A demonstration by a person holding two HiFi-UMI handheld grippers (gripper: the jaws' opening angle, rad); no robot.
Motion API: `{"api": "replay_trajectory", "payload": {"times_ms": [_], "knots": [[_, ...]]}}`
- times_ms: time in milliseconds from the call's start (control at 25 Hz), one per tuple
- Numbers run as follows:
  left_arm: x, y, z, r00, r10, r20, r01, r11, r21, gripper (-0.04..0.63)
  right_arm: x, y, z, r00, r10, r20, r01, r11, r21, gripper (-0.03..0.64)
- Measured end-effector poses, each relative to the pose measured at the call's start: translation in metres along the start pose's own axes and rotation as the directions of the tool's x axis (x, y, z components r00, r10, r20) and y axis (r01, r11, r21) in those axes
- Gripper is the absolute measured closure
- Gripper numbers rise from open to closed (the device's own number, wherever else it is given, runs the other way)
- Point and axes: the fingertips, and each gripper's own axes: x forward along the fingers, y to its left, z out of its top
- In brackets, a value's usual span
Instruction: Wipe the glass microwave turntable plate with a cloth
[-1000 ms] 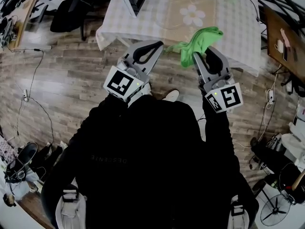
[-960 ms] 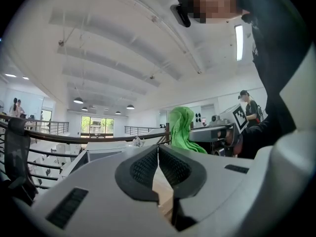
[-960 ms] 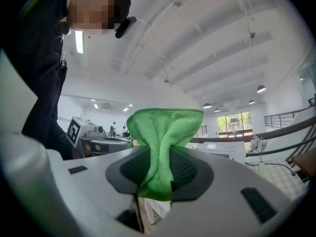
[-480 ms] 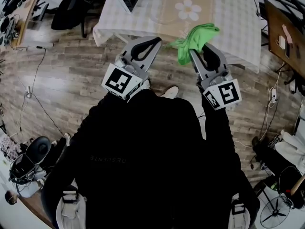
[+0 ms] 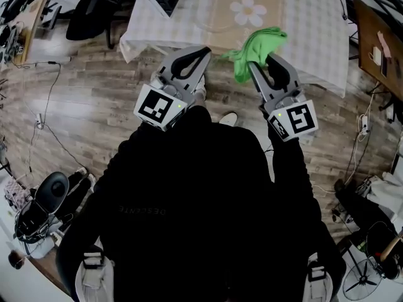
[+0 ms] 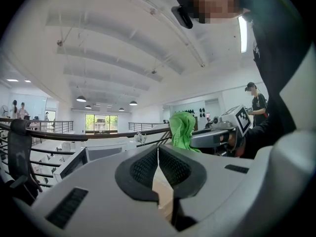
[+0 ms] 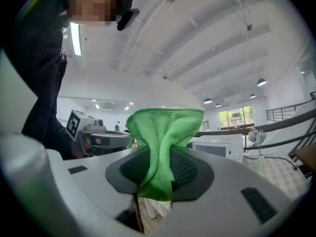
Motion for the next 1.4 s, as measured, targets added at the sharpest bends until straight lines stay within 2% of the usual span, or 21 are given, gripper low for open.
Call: {"api": "replay_trajectory", "payload": {"times_ms": [200,480,640,920,1160,1400], "knots": [[0.027,0.041,-0.005,0.999,-0.033,0.005,0.033,0.999,-0.012,0.574,0.042,-0.026,0.002,0.999,-0.027,-0.02,0.027,1.0,-0.003,0.483],[0.074,0.124,-0.009,0.996,-0.085,0.025,0.086,0.996,-0.019,0.574,0.12,-0.076,-0.003,0.994,-0.067,-0.085,0.066,0.998,-0.01,0.482],[0.095,0.168,-0.014,0.995,-0.102,0.006,0.102,0.994,-0.035,0.574,0.165,-0.097,-0.01,0.989,-0.081,-0.128,0.08,0.997,-0.012,0.482],[0.118,0.216,-0.023,0.987,-0.158,-0.002,0.158,0.987,-0.033,0.574,0.22,-0.122,-0.028,0.969,-0.125,-0.211,0.127,0.992,-0.006,0.48],[0.131,0.244,-0.042,0.989,-0.144,-0.021,0.143,0.988,-0.062,0.574,0.246,-0.138,-0.048,0.959,-0.124,-0.256,0.129,0.992,0.002,0.48],[0.141,0.263,-0.059,0.996,-0.063,-0.061,0.059,0.996,-0.062,0.574,0.263,-0.161,-0.068,0.956,-0.078,-0.284,0.092,0.995,0.035,0.48]]}}
